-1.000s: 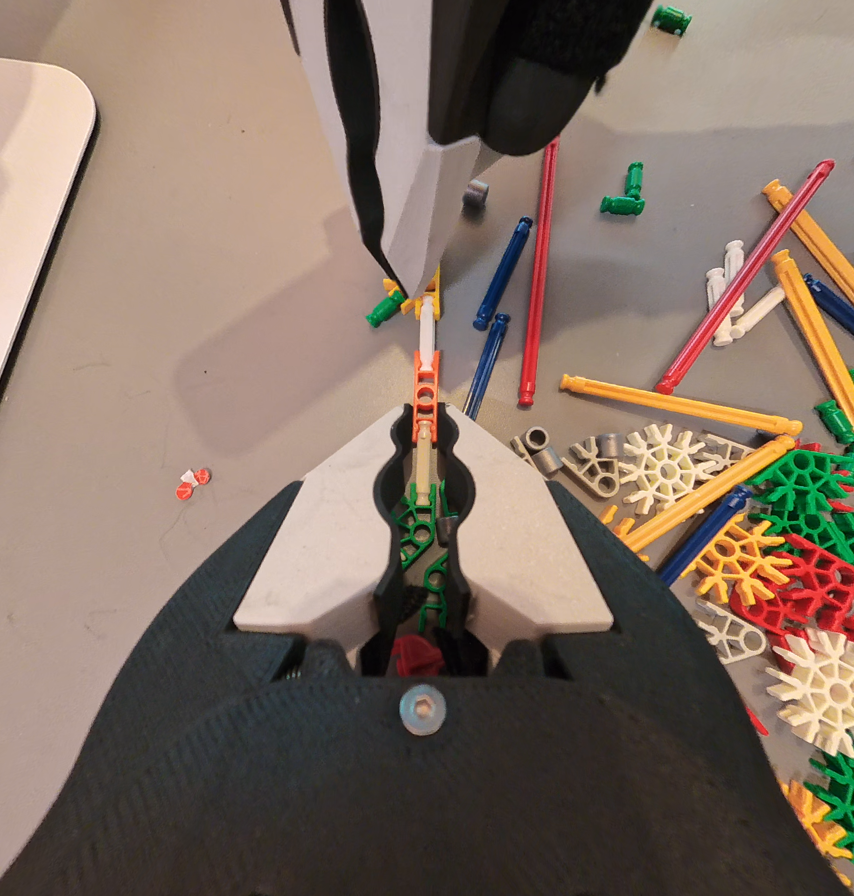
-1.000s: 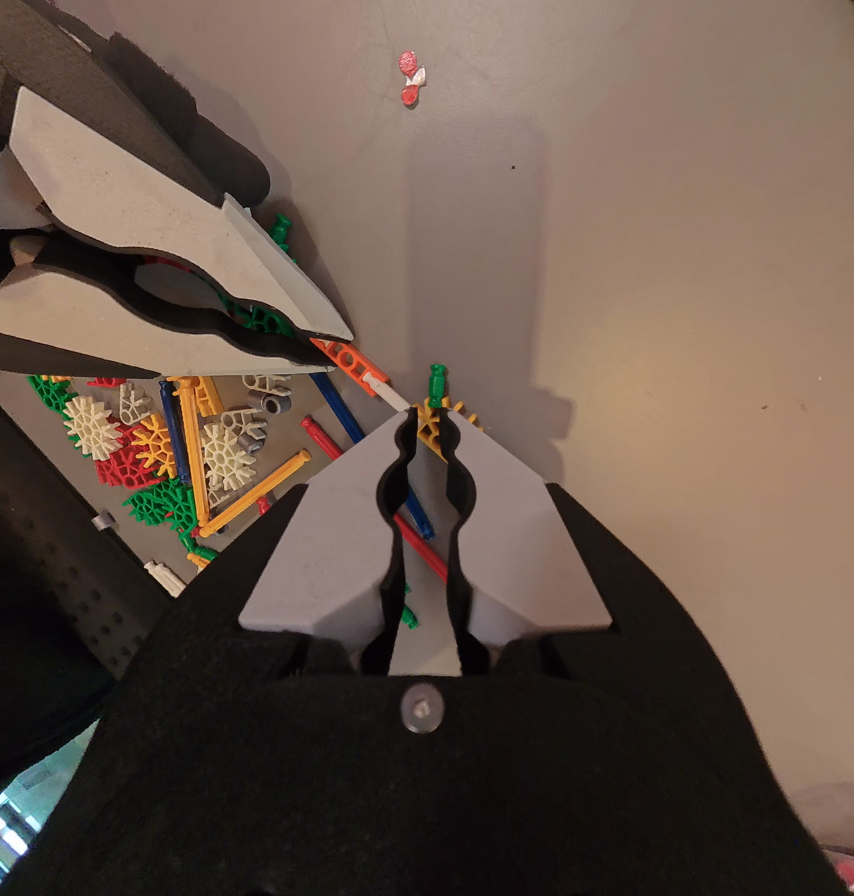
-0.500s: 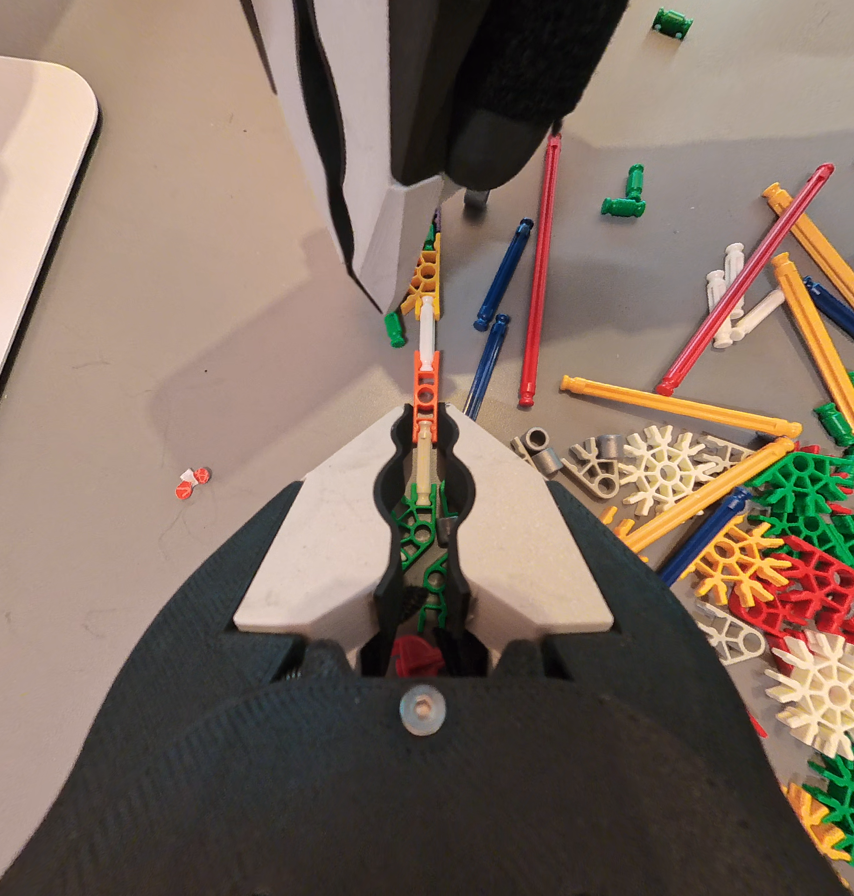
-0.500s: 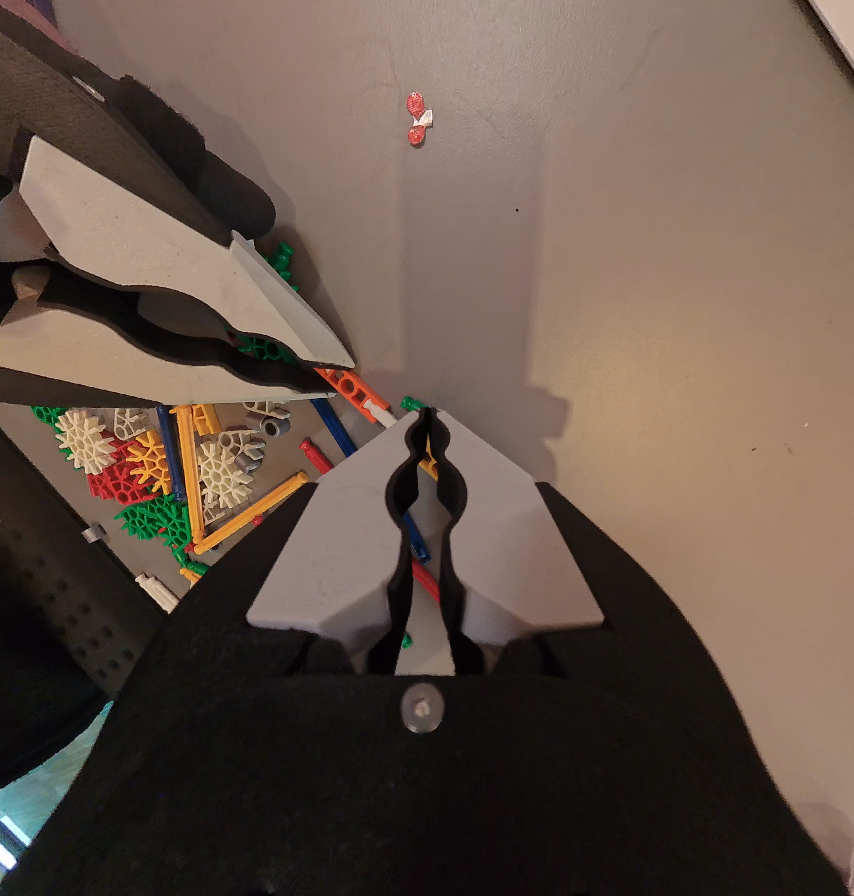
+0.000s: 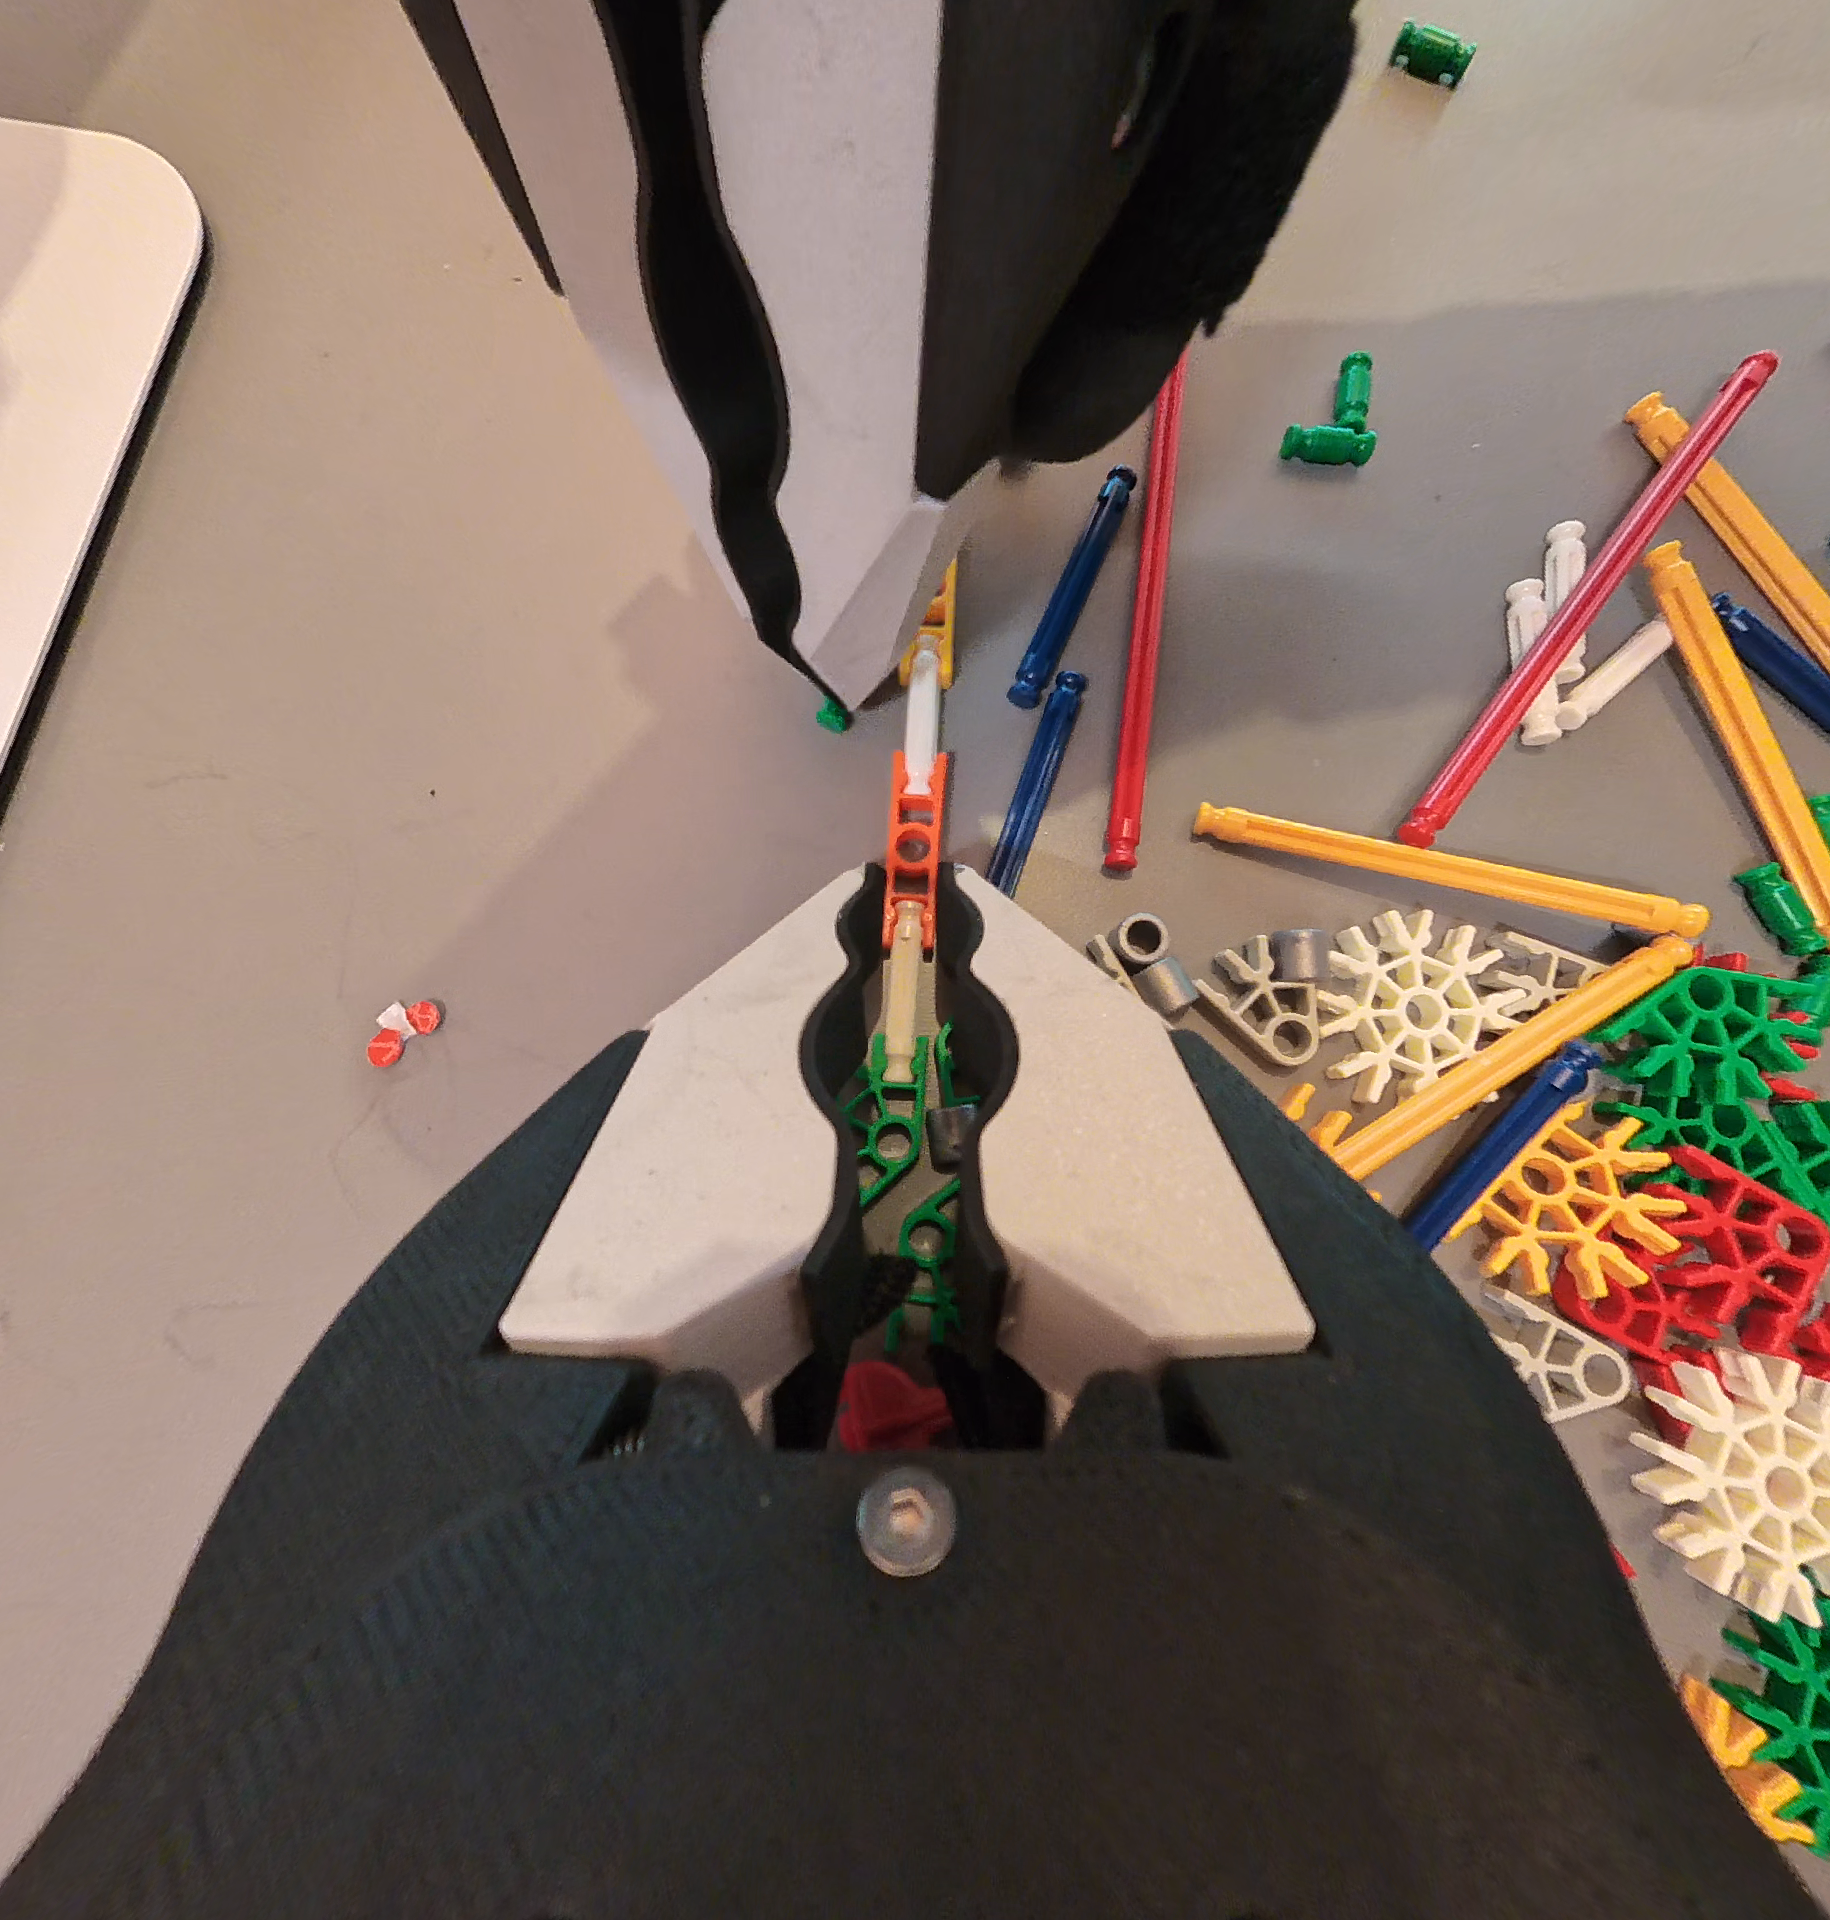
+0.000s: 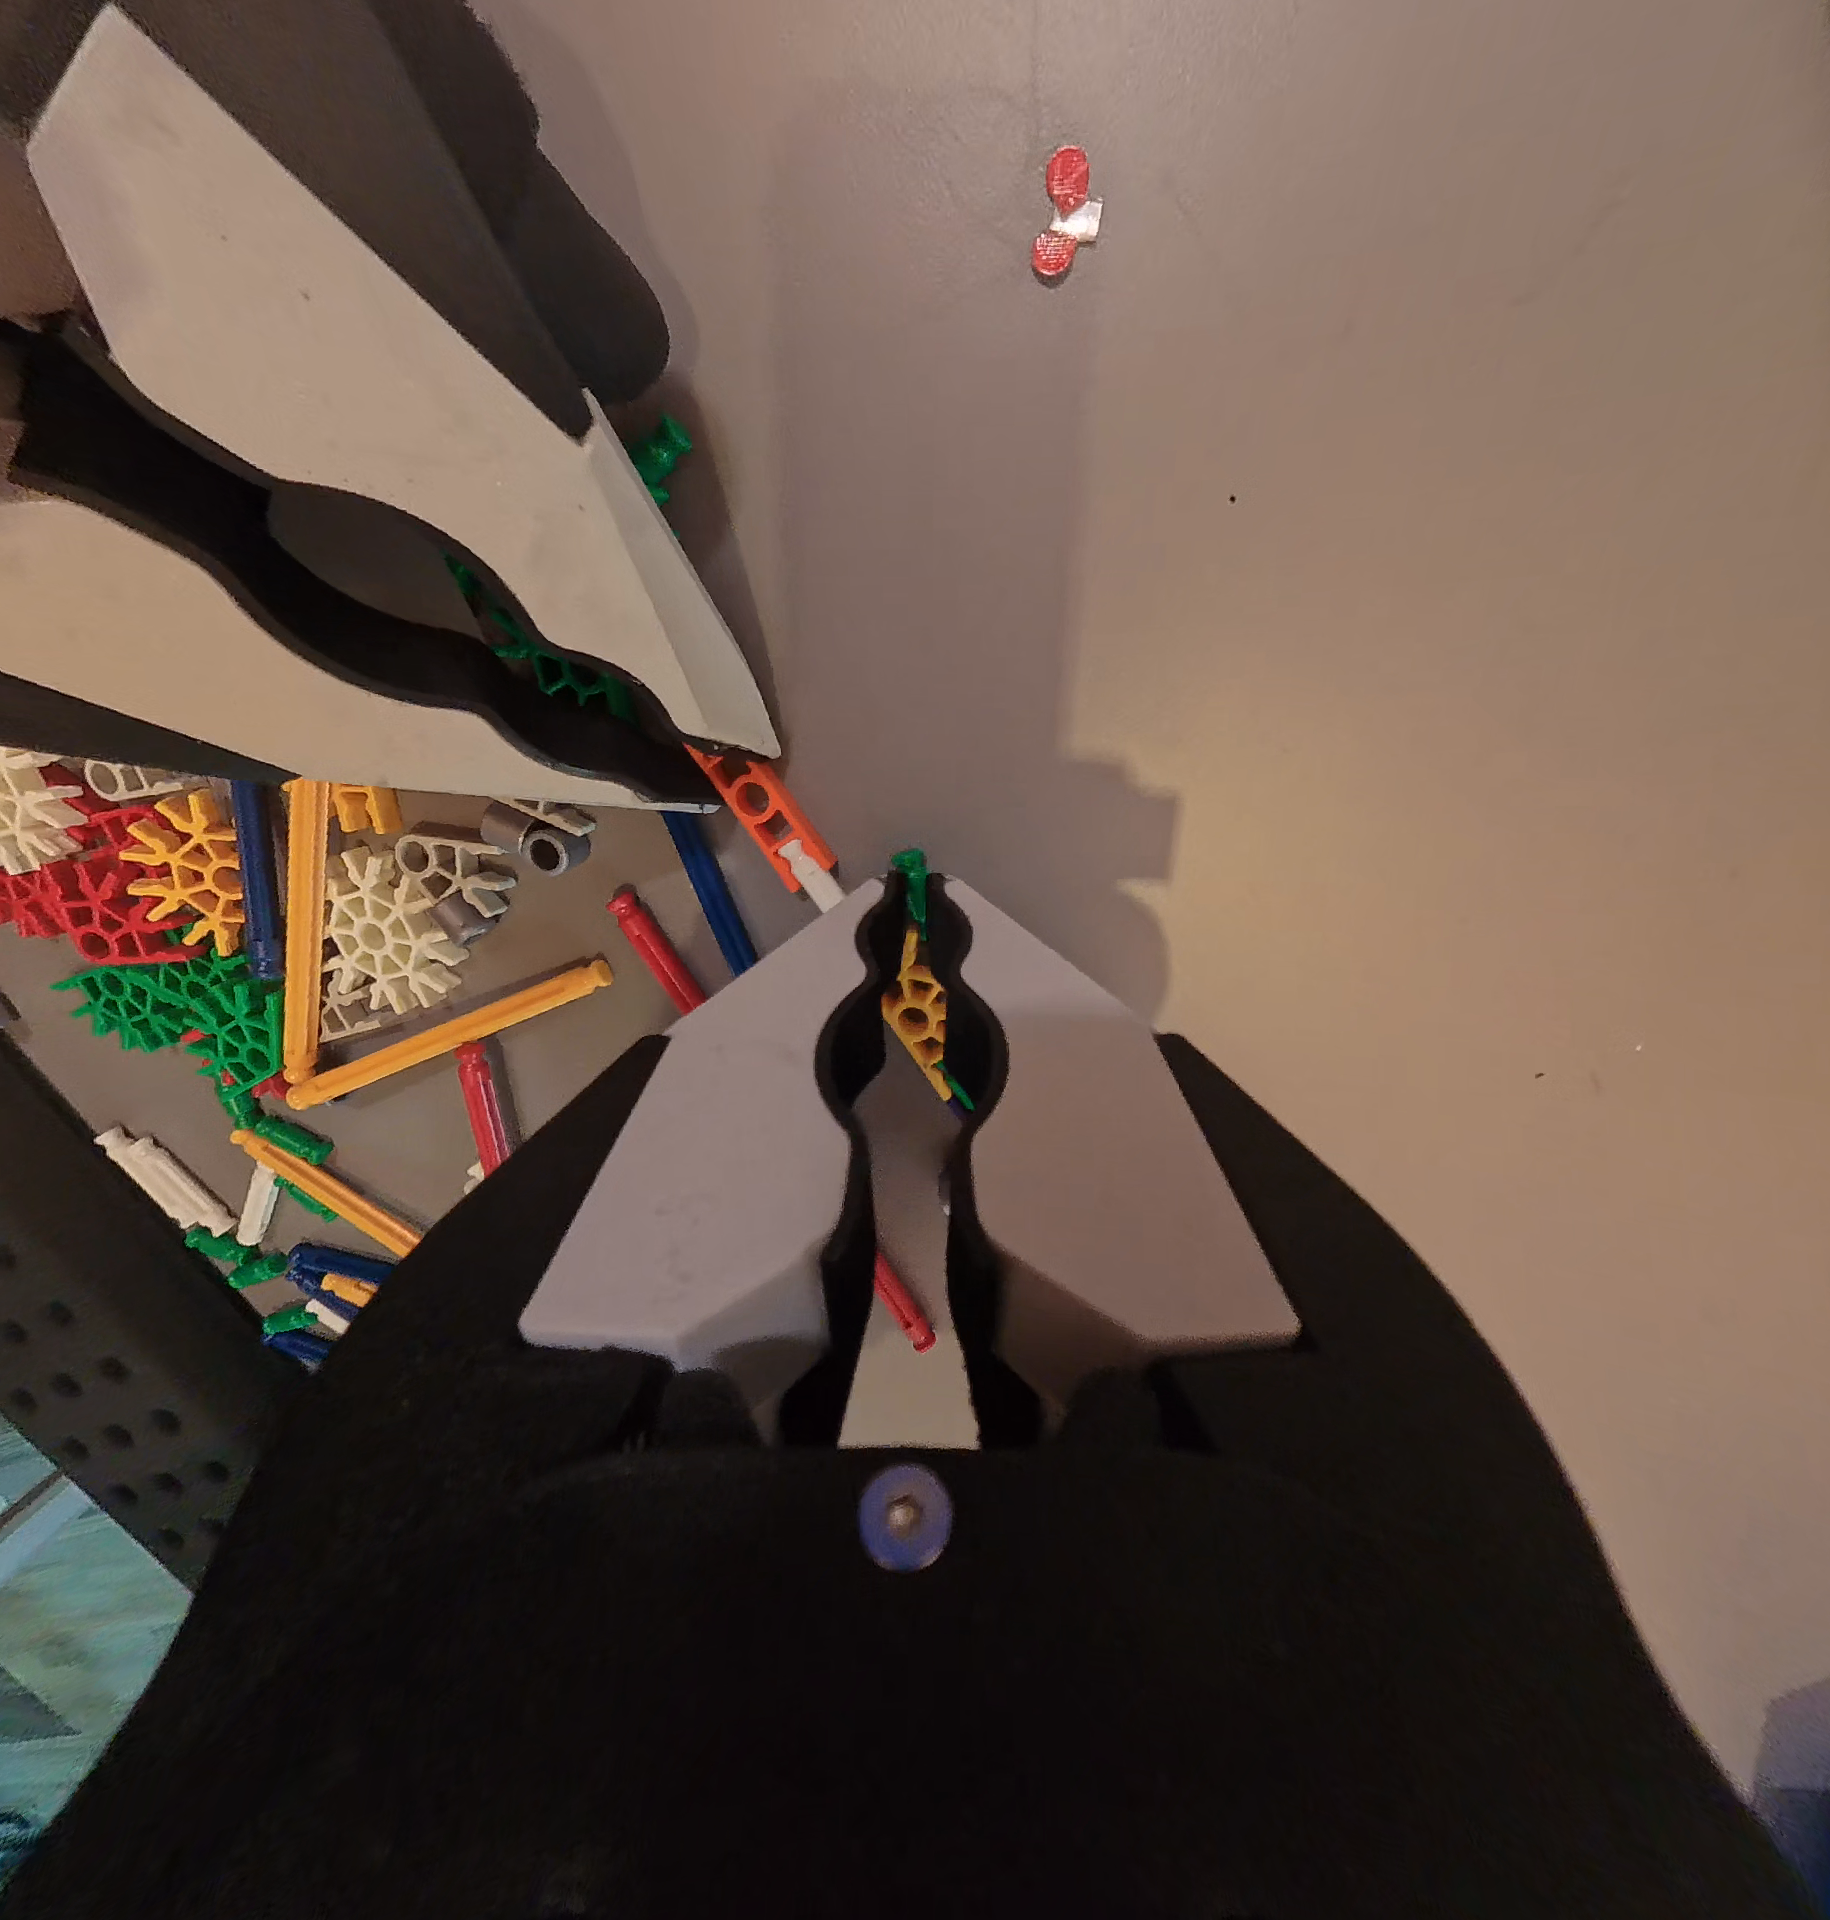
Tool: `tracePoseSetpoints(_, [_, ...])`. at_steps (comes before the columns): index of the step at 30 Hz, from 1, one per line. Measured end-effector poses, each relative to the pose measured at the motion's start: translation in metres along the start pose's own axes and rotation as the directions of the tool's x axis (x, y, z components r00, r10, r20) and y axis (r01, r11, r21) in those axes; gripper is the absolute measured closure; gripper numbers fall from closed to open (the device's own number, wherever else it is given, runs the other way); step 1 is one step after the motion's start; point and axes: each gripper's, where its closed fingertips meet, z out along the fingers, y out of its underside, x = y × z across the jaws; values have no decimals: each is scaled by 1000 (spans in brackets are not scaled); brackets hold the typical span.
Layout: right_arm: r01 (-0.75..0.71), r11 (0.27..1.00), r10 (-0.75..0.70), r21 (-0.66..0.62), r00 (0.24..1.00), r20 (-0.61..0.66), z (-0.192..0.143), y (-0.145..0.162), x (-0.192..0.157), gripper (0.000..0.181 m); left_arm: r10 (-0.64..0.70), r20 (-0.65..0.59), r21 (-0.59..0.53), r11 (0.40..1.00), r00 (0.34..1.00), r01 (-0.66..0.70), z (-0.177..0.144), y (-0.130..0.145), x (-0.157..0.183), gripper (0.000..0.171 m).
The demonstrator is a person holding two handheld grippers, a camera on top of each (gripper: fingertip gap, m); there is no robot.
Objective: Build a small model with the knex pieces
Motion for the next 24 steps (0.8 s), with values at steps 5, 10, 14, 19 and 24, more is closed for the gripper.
tracePoseSetpoints(5, [-73,997,71,40,997,41,-1,-2,3,181,-3,1,2,1000,1000,3,0,0,0,164])
tracePoseSetpoints(10, [-40,998,38,51,998,40,-4,-4,0,177,-7,2,5,1000,1000,7,0,0,0,165])
tracePoseSetpoints(14, [84,996,-85,32,996,7,-5,-4,-3,173,-4,4,2,1000,1000,4,0,0,0,165])
tracePoseSetpoints(19, [110,994,-110,4,993,-42,-7,1,3,169,-1,6,0,1000,1000,1,0,0,1,165])
tracePoseSetpoints(24, [-157,975,151,155,987,53,-21,-1,3,171,-7,6,8,1000,1000,7,-1,0,2,165])
